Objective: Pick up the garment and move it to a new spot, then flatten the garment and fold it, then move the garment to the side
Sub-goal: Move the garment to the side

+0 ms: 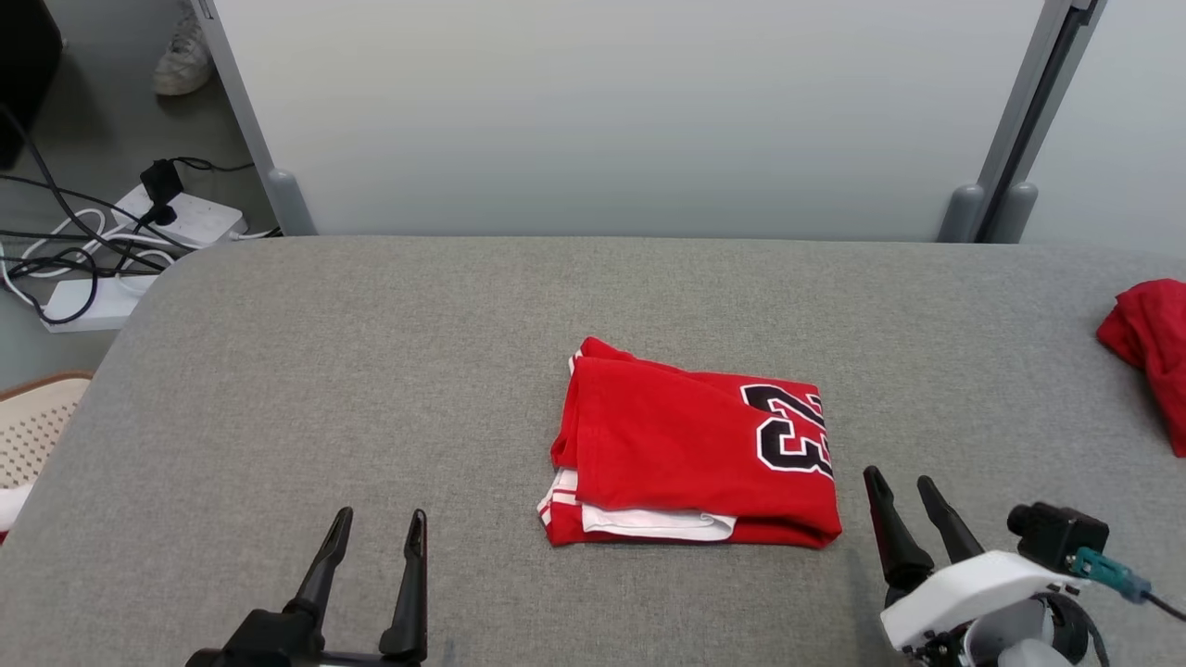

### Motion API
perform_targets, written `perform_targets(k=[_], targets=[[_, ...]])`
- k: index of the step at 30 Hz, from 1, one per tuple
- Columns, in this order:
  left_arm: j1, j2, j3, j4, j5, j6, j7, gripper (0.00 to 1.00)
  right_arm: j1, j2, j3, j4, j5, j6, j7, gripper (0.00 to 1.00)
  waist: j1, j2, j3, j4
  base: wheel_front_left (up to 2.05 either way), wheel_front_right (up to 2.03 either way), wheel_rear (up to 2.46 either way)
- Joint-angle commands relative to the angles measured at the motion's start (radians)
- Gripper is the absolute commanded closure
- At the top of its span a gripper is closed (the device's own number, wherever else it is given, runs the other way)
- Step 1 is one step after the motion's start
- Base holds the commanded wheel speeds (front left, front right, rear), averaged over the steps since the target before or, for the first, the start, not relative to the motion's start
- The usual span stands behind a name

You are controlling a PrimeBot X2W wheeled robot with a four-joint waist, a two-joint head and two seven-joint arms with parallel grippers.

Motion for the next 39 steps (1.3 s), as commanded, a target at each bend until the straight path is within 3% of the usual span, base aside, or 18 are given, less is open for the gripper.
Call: perform_targets(k=[1,17,30,31,32,39], targets=[[-0.052,0.001,0.025,-0.026,0.005,-0.005,-0.01,0.0,-0.065,-0.014,0.032,0.013,0.051,0.002,0.023,0.0,0.0,-0.0001,0.012,0.01,0.0,0.0,0.0],[-0.117,0.001,-0.009,-0.027,-0.01,-0.002,-0.01,0.0,-0.278,-0.054,0.092,0.238,0.372,0.002,0.194,0.0,0.0,-0.0001,0.12,0.093,0.0,0.0,0.0],[-0.143,0.001,-0.035,-0.03,-0.018,0.01,-0.01,0.0,-0.324,-0.063,0.173,0.316,0.46,0.002,0.268,0.02,0.0,-0.0001,0.157,0.133,0.0,0.0,0.0],[-0.143,0.001,-0.035,-0.03,-0.018,0.01,-0.01,0.0,-0.325,-0.065,0.182,0.313,0.461,0.002,0.262,0.72,0.0,-0.0001,0.157,0.134,0.0,0.0,0.0],[-0.143,0.001,-0.035,-0.029,-0.018,0.01,-0.01,0.0,-0.326,-0.068,0.194,0.308,0.459,0.002,0.256,1.0,0.0,-0.0001,0.157,0.135,0.0,0.0,0.0],[-0.143,0.001,-0.029,-0.022,-0.014,0.008,-0.01,0.0,-0.331,-0.097,0.254,0.29,0.446,0.002,0.178,1.0,0.0,-0.0001,0.148,0.133,0.0,0.0,0.0]])
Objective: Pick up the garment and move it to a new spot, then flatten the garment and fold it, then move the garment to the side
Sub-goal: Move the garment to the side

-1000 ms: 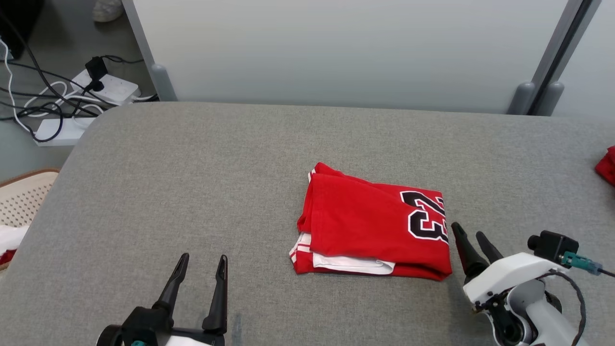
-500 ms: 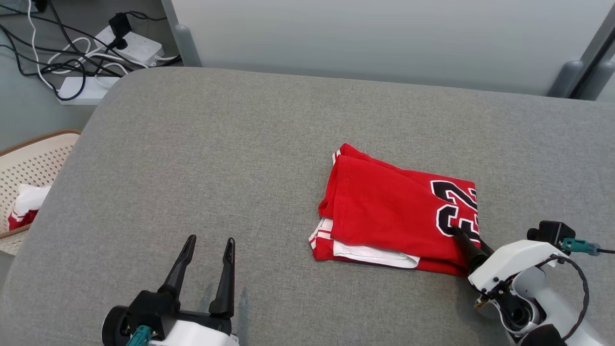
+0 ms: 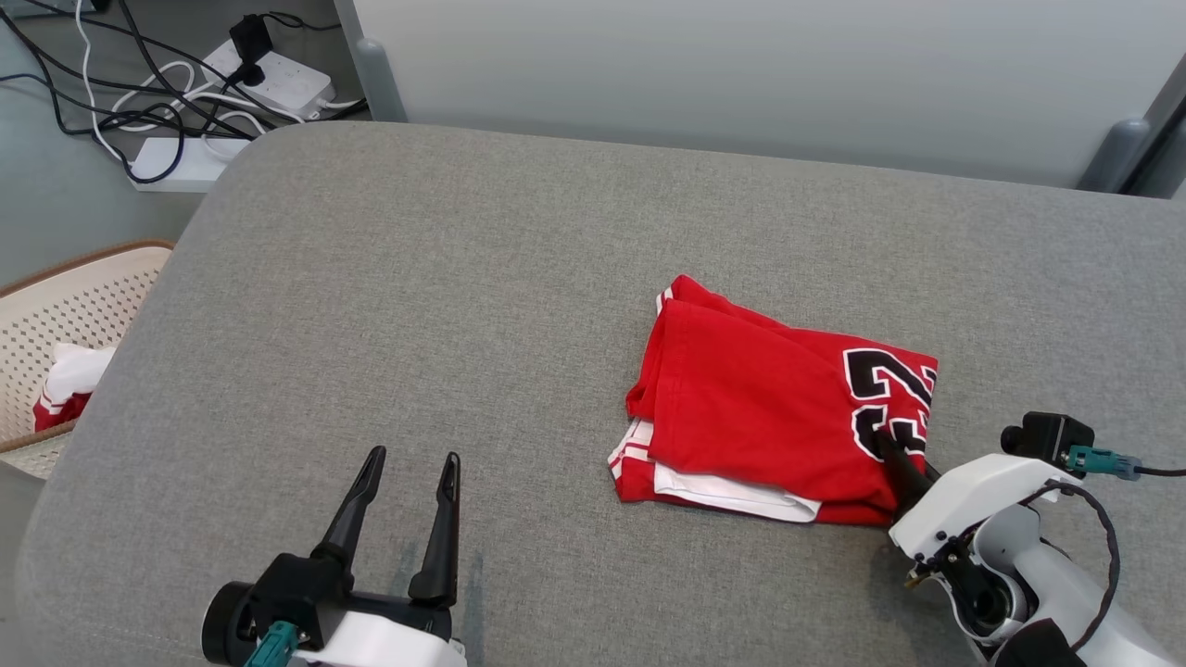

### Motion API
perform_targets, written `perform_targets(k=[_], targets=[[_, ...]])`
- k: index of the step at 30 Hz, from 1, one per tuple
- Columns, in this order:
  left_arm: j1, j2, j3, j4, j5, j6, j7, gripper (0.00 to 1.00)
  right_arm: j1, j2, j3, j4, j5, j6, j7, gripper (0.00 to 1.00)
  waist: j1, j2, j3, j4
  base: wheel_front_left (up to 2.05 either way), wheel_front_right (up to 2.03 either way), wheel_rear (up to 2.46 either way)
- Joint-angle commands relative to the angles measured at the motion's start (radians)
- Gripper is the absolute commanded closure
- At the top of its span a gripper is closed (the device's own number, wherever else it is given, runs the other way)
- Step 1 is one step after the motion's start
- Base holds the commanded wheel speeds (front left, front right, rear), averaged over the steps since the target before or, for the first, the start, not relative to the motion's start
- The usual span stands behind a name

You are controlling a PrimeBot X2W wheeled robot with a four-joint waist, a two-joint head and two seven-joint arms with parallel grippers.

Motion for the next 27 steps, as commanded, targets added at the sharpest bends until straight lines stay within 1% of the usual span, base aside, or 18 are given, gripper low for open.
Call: perform_targets(k=[1,7,14,20,27], targets=[[-0.041,0.002,0.034,-0.022,-0.001,0.006,-0.01,0.0,-0.02,-0.016,0.035,-0.028,-0.008,0.002,-0.032,1.0,0.0,0.0,-0.005,-0.002,0.0,0.0,0.0],[-0.038,0.002,0.033,-0.021,0.0,0.007,-0.01,0.0,-0.034,-0.042,0.093,-0.021,-0.038,0.002,-0.085,1.0,0.0,0.0,-0.018,-0.013,0.0,0.0,0.0],[-0.033,0.002,0.035,-0.03,0.006,0.006,-0.01,0.0,-0.049,-0.057,0.104,-0.003,-0.025,0.002,-0.12,1.0,0.0,0.0,-0.022,-0.049,0.0,0.0,0.0],[-0.04,0.002,0.041,-0.03,0.012,-0.004,-0.01,0.0,-0.059,-0.069,0.117,0.004,-0.023,0.002,-0.148,1.0,0.0,0.0,-0.016,-0.113,0.0,0.0,0.0],[-0.057,0.002,0.041,-0.035,0.022,-0.009,-0.01,0.0,-0.061,-0.063,0.131,0.0,-0.008,0.002,-0.169,1.0,0.0,0.0,-0.004,-0.212,0.0,0.0,0.0]])
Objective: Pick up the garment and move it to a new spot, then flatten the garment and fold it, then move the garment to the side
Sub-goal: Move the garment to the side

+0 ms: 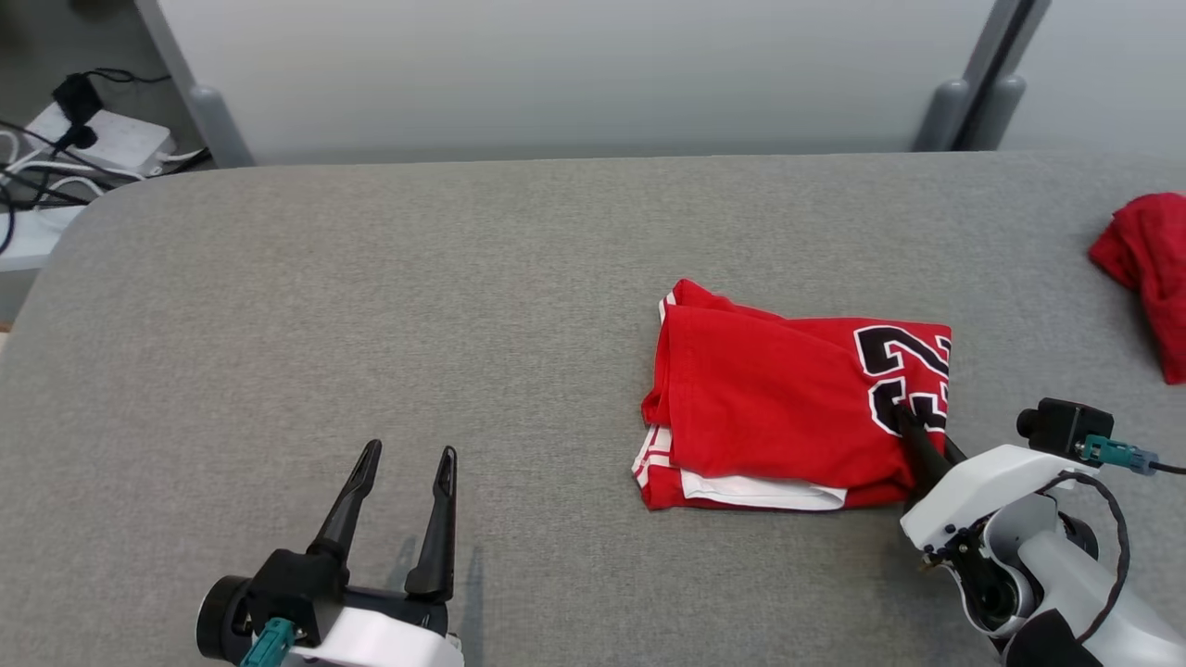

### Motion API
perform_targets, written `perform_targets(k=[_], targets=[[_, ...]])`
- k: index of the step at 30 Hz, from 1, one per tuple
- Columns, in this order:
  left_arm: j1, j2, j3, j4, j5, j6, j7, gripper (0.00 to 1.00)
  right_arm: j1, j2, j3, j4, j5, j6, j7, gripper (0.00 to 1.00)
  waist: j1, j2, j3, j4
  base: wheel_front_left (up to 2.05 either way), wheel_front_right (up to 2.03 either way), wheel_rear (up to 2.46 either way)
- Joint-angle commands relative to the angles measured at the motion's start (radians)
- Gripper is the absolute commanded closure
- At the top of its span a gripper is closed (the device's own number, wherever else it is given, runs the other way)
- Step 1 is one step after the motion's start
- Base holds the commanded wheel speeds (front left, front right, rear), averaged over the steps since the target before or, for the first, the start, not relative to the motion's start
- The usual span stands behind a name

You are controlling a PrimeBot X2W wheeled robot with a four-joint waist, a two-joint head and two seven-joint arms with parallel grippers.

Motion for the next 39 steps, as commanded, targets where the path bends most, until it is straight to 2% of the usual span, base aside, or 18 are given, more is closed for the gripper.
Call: perform_targets(k=[1,17,24,32,39], targets=[[-0.055,0.002,0.033,-0.031,0.011,-0.007,-0.01,0.0,-0.022,-0.007,0.009,-0.016,0.014,0.002,-0.021,1.0,0.0,0.0,0.009,-0.046,0.0,0.0,0.0],[-0.079,0.002,0.049,-0.04,0.037,-0.025,-0.01,0.0,-0.021,0.009,0.046,-0.046,0.031,0.002,-0.054,1.0,0.0,0.0,0.028,-0.258,0.0,0.0,0.0],[-0.088,0.002,0.057,-0.038,0.049,-0.032,-0.01,0.0,-0.025,0.019,0.058,-0.055,0.041,0.002,-0.06,1.0,0.0,0.0,0.04,-0.33,0.0,0.0,0.0],[-0.098,0.002,0.051,-0.034,0.049,-0.033,-0.01,0.0,-0.037,0.02,0.068,-0.049,0.048,0.002,-0.064,1.0,0.0,0.0,0.045,-0.361,0.0,0.0,0.0],[-0.106,0.002,0.045,-0.039,0.052,-0.037,-0.01,0.0,-0.079,0.008,0.073,-0.036,0.016,0.002,-0.067,1.0,0.0,0.0,0.063,-0.355,0.0,0.0,0.0]])
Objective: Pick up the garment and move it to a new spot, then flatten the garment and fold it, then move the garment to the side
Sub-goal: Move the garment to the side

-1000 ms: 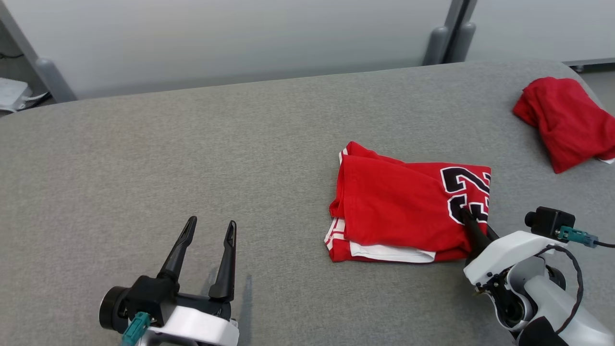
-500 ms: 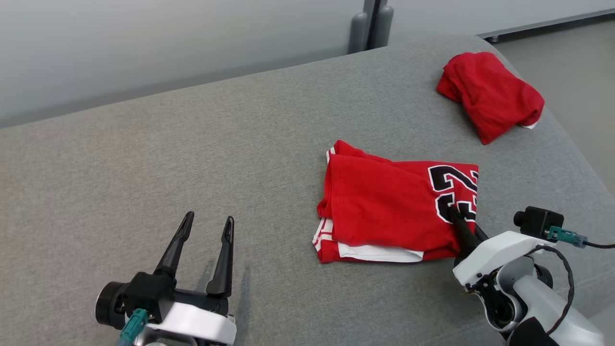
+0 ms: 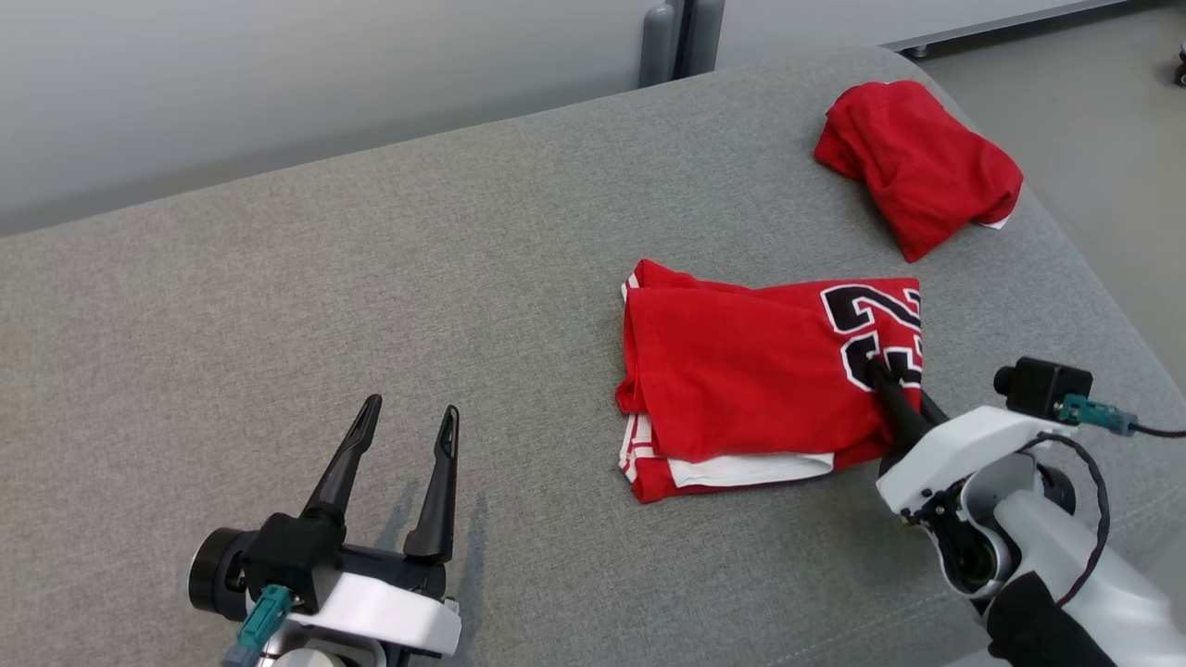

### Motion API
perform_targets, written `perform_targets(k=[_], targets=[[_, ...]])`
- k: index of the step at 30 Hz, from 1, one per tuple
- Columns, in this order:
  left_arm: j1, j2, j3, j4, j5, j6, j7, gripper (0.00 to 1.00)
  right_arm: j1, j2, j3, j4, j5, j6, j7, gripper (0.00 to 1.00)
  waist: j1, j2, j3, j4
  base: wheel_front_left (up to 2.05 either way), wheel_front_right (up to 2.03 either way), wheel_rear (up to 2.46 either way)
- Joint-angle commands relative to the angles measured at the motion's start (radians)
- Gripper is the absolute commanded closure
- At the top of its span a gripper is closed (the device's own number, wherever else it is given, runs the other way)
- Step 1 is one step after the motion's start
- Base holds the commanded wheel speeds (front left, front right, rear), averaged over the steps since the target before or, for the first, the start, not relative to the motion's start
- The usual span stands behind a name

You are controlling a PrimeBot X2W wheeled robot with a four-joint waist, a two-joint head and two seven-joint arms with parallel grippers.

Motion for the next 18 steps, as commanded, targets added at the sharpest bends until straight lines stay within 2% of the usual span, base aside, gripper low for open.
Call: perform_targets(k=[1,8,18], targets=[[-0.047,0.002,0.029,-0.026,0.009,-0.004,-0.01,0.0,-0.032,-0.012,0.008,-0.015,-0.017,0.002,-0.021,1.0,0.0,0.0,0.007,0.006,0.0,0.0,0.0],[-0.064,0.015,0.028,-0.029,0.032,-0.018,-0.01,0.0,-0.18,-0.068,-0.011,0.022,-0.145,0.002,-0.022,1.0,0.0,0.0,0.06,0.036,0.0,0.0,0.0],[-0.108,0.042,0.012,-0.063,0.048,-0.032,-0.002,0.0,-0.358,-0.149,-0.134,0.081,-0.313,0.002,-0.022,1.0,0.0,0.0,0.165,0.074,0.0,0.0,0.0]])
